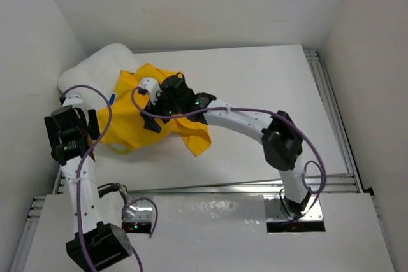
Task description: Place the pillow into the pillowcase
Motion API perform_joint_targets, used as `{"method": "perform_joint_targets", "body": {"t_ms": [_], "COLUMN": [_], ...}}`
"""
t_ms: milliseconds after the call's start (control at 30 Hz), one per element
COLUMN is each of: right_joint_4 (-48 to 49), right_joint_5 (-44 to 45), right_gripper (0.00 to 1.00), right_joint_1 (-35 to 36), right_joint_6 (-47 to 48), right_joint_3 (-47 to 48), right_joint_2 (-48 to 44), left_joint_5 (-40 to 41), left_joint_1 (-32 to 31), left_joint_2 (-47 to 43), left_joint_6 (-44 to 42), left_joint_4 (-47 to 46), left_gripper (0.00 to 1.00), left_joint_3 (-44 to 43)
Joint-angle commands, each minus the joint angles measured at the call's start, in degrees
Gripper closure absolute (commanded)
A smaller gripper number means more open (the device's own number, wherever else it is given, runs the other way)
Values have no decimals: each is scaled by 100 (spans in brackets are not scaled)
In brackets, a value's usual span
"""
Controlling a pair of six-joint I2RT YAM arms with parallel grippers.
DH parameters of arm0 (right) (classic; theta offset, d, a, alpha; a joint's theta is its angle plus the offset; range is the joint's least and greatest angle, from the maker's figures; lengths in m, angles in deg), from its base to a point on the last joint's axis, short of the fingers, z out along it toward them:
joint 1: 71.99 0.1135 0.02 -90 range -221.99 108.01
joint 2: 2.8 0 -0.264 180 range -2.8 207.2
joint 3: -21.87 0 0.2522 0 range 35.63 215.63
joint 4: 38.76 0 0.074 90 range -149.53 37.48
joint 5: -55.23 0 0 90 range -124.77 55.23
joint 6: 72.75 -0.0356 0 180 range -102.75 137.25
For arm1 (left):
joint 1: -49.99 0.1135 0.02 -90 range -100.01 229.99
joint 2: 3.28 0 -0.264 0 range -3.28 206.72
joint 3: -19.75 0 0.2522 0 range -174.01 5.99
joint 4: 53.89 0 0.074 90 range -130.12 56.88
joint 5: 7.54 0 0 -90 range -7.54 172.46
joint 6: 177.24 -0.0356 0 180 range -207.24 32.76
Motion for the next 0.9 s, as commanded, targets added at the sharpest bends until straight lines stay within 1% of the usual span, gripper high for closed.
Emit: {"method": "perform_joint_targets", "body": {"t_ms": [0, 33, 100, 167, 200, 233, 300, 333, 367, 433, 467, 500, 567, 600, 667, 700, 733, 800, 867], "right_joint_4": [-85, 11, 205, 92, -127, -242, -444, -376, -70, 283, 397, 364, 145, -39, -242, -452, -497, -446, -349], "right_joint_5": [-67, -112, -69, 10, 46, 350, 546, 590, 800, 1012, 1161, 1232, 1765, 2639, 3313, 3698, 3833, 4157, 4177], "right_gripper": [11, 26, 38, 54, 85, 98, 100, 100, 100, 100, 100, 100, 100, 100, 100, 100, 100, 100, 100], "right_joint_1": [170, 179, 179, 179, 170, 162, -4, -119, -424, -908, -1207, -1853, -2411, -2823, -3212, -3527, -3643, -3793, -3794], "right_joint_6": [217, 104, -229, -231, -153, -152, -239, -310, -493, -722, -828, -959, -882, -638, -452, -390, -372, -162, -73], "right_joint_3": [676, 668, 642, 747, 808, 931, 967, 758, 591, 91, 27, 35, 263, 368, 824, 1018, 1307, 1511, 1722], "right_joint_2": [676, 904, 1003, 977, 916, 828, 355, 100, -511, -1138, -1420, -1823, -2063, -2186, -2214, -2205, -2188, -2179, -2126], "left_joint_5": [315, 350, 342, 315, 315, 324, 368, 377, 385, 394, 403, 412, 438, 438, 395, 386, 368, 324, 272], "left_joint_1": [5, -4, -4, -4, 5, 5, 5, -4, 5, -4, -4, 5, -4, -4, -4, 5, -4, -4, -4], "left_joint_2": [-48, -40, -40, -48, -48, -40, -31, -48, -48, -57, -66, -75, -84, -75, -40, -22, 4, 22, 22], "left_joint_6": [78, 79, 79, 70, 61, 52, 52, 52, 44, 9, -9, -18, -27, -27, -18, -18, -1, 17, 26], "left_joint_4": [-9, -18, -18, -1, 8, 0, -18, -27, -18, -27, -27, -36, -53, -62, -80, -97, -106, -132, -132], "left_gripper": [0, 0, 0, 0, 0, 0, 0, 0, 0, 0, 0, 0, 0, 0, 0, 0, 0, 0, 0], "left_joint_3": [-13, -22, -65, -83, -83, -83, -83, -83, -83, -92, -101, -110, -127, -145, -162, -197, -215, -250, -276]}}
